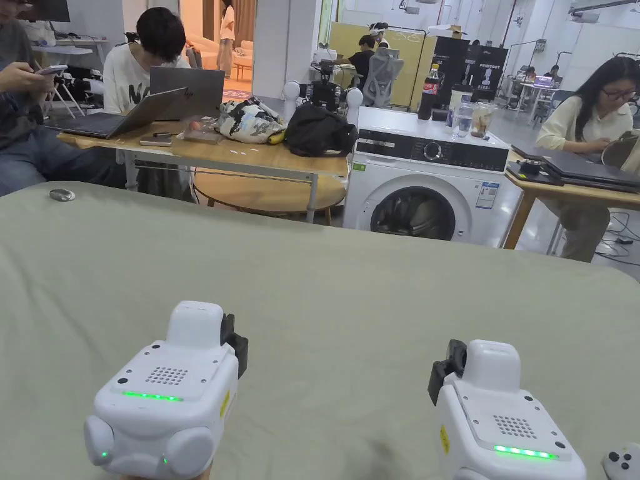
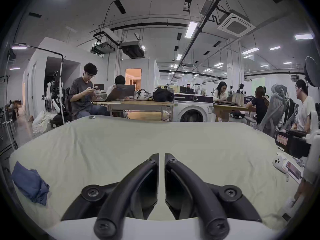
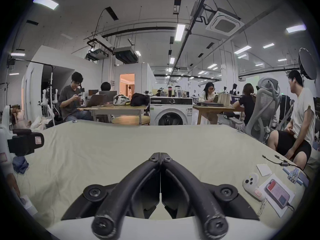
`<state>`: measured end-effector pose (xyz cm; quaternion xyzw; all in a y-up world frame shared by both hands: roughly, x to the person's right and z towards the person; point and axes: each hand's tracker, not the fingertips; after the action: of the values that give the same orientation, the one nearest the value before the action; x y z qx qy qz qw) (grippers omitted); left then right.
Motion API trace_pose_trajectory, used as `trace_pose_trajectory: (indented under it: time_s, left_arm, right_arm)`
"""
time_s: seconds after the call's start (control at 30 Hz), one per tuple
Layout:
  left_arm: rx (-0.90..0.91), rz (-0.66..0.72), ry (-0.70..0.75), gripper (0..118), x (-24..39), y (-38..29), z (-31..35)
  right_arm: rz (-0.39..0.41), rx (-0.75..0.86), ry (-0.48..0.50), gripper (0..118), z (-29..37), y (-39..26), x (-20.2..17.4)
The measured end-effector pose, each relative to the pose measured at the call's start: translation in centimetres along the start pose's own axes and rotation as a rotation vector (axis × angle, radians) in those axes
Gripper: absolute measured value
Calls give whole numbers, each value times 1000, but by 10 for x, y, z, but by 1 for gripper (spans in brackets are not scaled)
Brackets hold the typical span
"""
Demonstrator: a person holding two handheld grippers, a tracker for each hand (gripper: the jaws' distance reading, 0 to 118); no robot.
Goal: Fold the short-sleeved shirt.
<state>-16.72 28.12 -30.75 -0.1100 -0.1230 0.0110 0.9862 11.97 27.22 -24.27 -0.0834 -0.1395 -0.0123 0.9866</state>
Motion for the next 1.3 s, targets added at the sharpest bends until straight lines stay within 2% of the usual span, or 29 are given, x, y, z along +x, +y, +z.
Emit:
trace_pose_trajectory:
  time_s: [0.07,0.13,0.2,0.27,0.3,0.33,0.37,0.4,0.53,0.83,0.97,1.1,1.2,1.3]
  left_arm:
    - [-7,-1,-3,1,-2,2,1]
    - [-2,6,-3,1,-4,1,2]
    - [-2,14,1,3,-5,1,2]
    - [-12,20,6,32,-6,-2,0]
    - [-21,22,2,45,-7,-3,-2]
    - [-29,25,-3,62,-8,-4,-3]
    - [-50,25,-3,73,-7,-3,-2]
    - [-35,24,-3,78,-7,-4,-2]
    - [0,36,-10,80,-7,-5,5]
    - [1,12,-31,81,-11,-6,2]
    - [30,39,-65,81,-15,-8,2]
    - [37,88,-102,81,-19,-6,2]
    - [42,36,-46,81,-13,-2,2]
    - [55,21,-51,81,-12,0,3]
  right_arm:
    - [-13,-2,-12,0,0,0,0]
    - [-30,3,-19,12,1,-1,1]
    - [-40,3,-10,19,3,-1,1]
    - [-30,3,-17,54,3,-1,-1]
    - [-22,1,-20,66,2,-2,-1]
    - [-16,-7,-28,73,2,-1,-2]
    - [-10,-10,-42,73,3,-1,-3]
    - [-5,-6,-49,73,3,-1,-4]
    - [-10,-14,-51,87,3,-2,-1]
    - [-74,-74,32,87,-7,-5,7]
    - [-42,-72,32,88,-8,-5,2]
    - [66,-90,-36,88,-9,-2,-11]
    - [57,-71,-5,88,-7,-1,-12]
    - [23,-68,18,88,-6,3,-12]
